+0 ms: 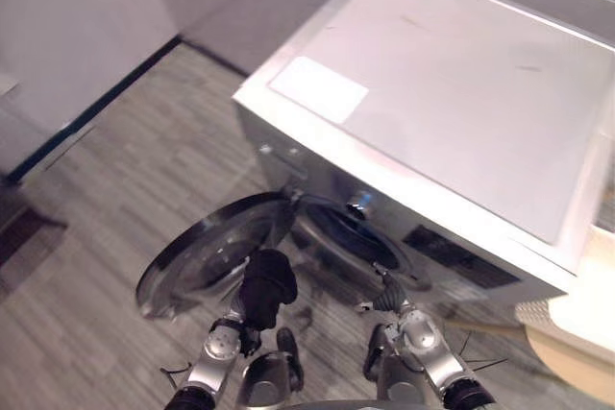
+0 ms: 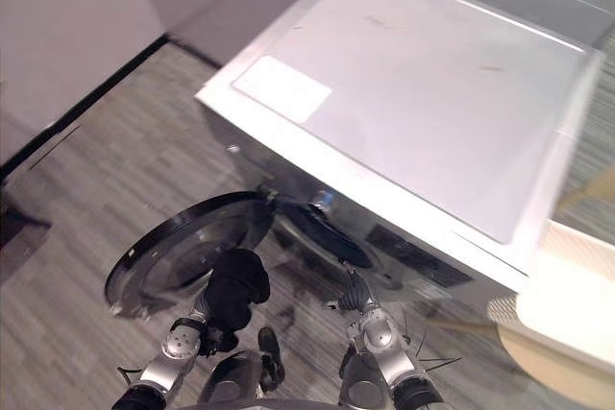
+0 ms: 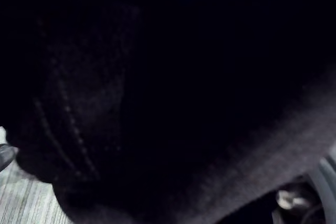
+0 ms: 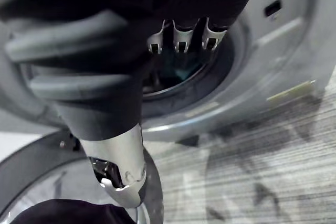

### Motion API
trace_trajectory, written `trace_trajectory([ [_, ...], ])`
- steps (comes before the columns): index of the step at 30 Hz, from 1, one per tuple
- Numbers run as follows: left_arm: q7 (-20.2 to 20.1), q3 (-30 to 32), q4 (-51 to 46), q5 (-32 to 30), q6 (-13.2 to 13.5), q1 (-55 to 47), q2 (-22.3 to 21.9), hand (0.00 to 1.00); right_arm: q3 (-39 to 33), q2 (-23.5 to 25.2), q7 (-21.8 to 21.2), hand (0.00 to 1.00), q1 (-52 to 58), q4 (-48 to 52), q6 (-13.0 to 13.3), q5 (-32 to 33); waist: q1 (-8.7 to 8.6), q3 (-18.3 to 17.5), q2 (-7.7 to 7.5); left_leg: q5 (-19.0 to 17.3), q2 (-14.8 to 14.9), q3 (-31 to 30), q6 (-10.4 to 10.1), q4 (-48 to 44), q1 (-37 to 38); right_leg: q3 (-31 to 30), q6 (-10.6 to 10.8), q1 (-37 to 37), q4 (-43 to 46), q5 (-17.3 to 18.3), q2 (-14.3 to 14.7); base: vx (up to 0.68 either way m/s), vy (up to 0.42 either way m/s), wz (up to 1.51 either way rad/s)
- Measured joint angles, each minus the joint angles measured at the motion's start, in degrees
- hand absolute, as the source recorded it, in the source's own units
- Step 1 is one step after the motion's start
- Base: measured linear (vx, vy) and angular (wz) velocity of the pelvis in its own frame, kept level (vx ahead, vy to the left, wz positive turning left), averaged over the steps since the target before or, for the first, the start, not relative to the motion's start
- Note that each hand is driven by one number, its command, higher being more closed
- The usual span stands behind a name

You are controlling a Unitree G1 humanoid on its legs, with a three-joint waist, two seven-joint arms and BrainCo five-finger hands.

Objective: Pick up the laundry basket with both hands and put the clothes into the washing machine.

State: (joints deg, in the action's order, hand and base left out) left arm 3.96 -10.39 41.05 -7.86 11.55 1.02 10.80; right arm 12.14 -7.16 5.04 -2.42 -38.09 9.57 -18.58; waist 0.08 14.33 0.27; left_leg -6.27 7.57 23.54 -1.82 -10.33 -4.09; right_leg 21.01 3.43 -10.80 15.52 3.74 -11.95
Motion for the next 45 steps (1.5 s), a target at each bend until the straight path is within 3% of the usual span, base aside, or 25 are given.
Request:
trace_trajectory([
  [4,-0.2,1.3,0.0,-1.9,0.1,0.0,-0.9,1.00,-0.5,-0.8,0.0,0.00,0.3,-0.2,0.0,1.3,-0.92,0.0,0.28,-2.5,4.6,4.5,-2.7,-6.6,-0.2,-6.6,-0.6,-1.9,-0.9,0.3,4.2,0.07,-0.125,-1.07],
  [6,-0.3,1.9,0.0,0.1,0.0,-0.2,-2.9,1.00,-0.9,-2.2,0.1,0.00,0.8,-1.6,-0.2,3.1,-0.95,0.5,1.08,-2.9,8.3,-0.4,-2.5,-20.8,-5.1,-10.8,-1.3,-2.2,-0.5,0.2,6.1,0.09,-0.136,-1.02],
  [7,-0.2,2.1,0.0,1.7,0.0,-0.4,-3.6,1.00,-0.9,-2.6,0.2,0.00,1.1,-1.7,-0.3,3.8,-0.91,0.7,1.55,-2.9,8.4,-4.0,-2.3,-24.4,-7.0,-12.0,-1.6,-2.3,-0.1,0.2,6.5,0.10,-0.035,-0.96],
  [9,-0.1,2.0,0.0,4.2,0.1,-0.3,-4.5,1.00,-3.0,-3.5,0.6,0.00,1.2,-1.8,-1.1,4.7,-1.09,1.2,2.25,-6.5,6.2,-12.9,-3.7,-24.1,-8.5,-15.4,-1.7,-3.2,0.8,0.1,7.0,0.09,0.073,-0.96],
  [12,0.5,2.0,-0.5,5.7,0.2,0.8,-4.4,1.00,-4.6,-4.8,2.3,0.00,0.4,-2.2,-1.1,5.8,-1.86,2.1,3.50,-5.8,5.1,-15.8,-4.8,-15.4,-9.4,-19.1,-1.0,-8.5,5.5,0.4,8.1,0.01,0.130,-0.90],
  [13,1.3,1.9,-0.6,6.1,0.1,2.1,-3.9,1.00,-5.5,-5.1,2.6,0.00,-0.7,-2.3,-1.1,6.3,-2.09,3.0,2.88,-7.9,4.5,-15.2,-5.5,-15.4,-9.6,-21.1,0.1,-12.3,9.2,1.2,7.8,-0.08,0.200,-0.73],
  [14,1.7,1.8,-0.6,6.4,0.1,4.7,-3.4,1.00,-6.6,-4.9,2.8,0.00,-1.8,-2.1,-1.1,6.8,-2.88,5.1,1.96,-8.2,3.0,-14.4,-5.1,-16.8,-11.2,-21.3,0.6,-14.8,11.8,1.5,6.4,-0.10,0.156,-0.38],
  [16,2.6,1.3,-1.9,8.0,0.0,8.7,-3.3,1.00,-7.8,-5.0,3.1,0.00,-2.8,-1.7,-1.2,7.0,-2.66,8.9,1.71,-9.1,2.1,-13.3,-4.1,-22.1,-14.4,-21.9,0.7,-18.0,15.7,1.6,4.9,-0.19,0.132,-0.12],
  [19,3.9,1.1,-7.0,8.5,0.1,10.3,-3.3,1.00,-8.4,-4.4,3.8,0.00,-3.2,0.2,-1.2,8.9,-2.50,10.5,1.94,-13.5,2.9,-12.9,-2.8,-31.7,-21.7,-23.1,2.2,-24.3,21.9,3.6,4.8,-0.19,0.080,-0.13],
  [20,4.1,1.1,-8.9,8.5,0.1,11.7,-3.3,1.00,-9.6,-4.1,4.2,0.00,-3.0,2.4,-1.1,10.3,-2.48,11.5,1.88,-16.6,3.9,-13.2,-1.9,-36.4,-24.7,-23.1,2.6,-27.4,26.4,5.1,4.6,-0.27,0.078,0.06],
  [23,5.2,1.1,-13.7,8.5,0.1,15.2,-4.2,1.00,-12.2,-3.6,5.4,0.00,-2.3,8.4,-1.1,14.2,-2.55,13.1,0.96,-20.8,4.4,-14.8,-1.3,-47.0,-33.9,-22.8,2.7,-35.7,35.7,8.9,2.8,-0.26,0.042,0.20],
  [28,7.6,2.9,-22.2,12.8,0.1,19.0,-6.2,1.00,-14.4,-0.5,7.1,0.00,-4.5,13.5,-0.9,19.8,-2.27,15.5,0.76,-22.8,6.1,-17.1,-0.8,-57.9,-46.8,-22.6,2.9,-46.9,45.0,10.6,2.7,-0.18,-0.019,0.14],
  [34,10.7,8.0,-27.7,26.0,0.5,29.9,-8.1,1.00,-18.0,-0.2,7.4,0.00,-7.9,18.5,1.4,27.1,-2.41,16.3,-0.04,-25.1,6.6,-20.7,-1.4,-71.1,-61.5,-22.8,2.4,-60.9,58.5,13.7,2.0,-0.08,-0.052,0.12],
  [38,13.7,11.2,-27.7,32.3,0.7,39.3,-5.2,1.00,-18.5,-0.1,7.2,0.00,-8.7,22.8,1.8,29.3,-2.94,16.8,-0.99,-25.6,6.9,-22.6,-1.8,-76.5,-67.5,-22.7,1.8,-66.7,64.4,15.2,2.1,-0.05,-0.063,0.07],
  [42,17.3,12.9,-26.2,37.9,0.8,54.0,2.7,1.00,-18.6,-0.1,7.0,0.00,-8.7,27.1,3.4,30.1,-4.34,17.1,-1.66,-25.7,7.5,-23.7,-2.3,-79.0,-73.1,-22.2,1.4,-71.9,66.8,15.4,2.2,-0.04,-0.043,0.00],
  [45,17.6,12.6,-19.9,42.9,1.2,66.0,6.4,1.00,-18.5,0.1,5.9,0.00,-9.5,28.4,3.9,30.6,-5.57,17.1,-1.70,-25.5,7.5,-24.9,-2.3,-80.1,-76.1,-21.3,1.3,-74.1,67.6,15.4,2.2,-0.01,-0.010,0.01],
])
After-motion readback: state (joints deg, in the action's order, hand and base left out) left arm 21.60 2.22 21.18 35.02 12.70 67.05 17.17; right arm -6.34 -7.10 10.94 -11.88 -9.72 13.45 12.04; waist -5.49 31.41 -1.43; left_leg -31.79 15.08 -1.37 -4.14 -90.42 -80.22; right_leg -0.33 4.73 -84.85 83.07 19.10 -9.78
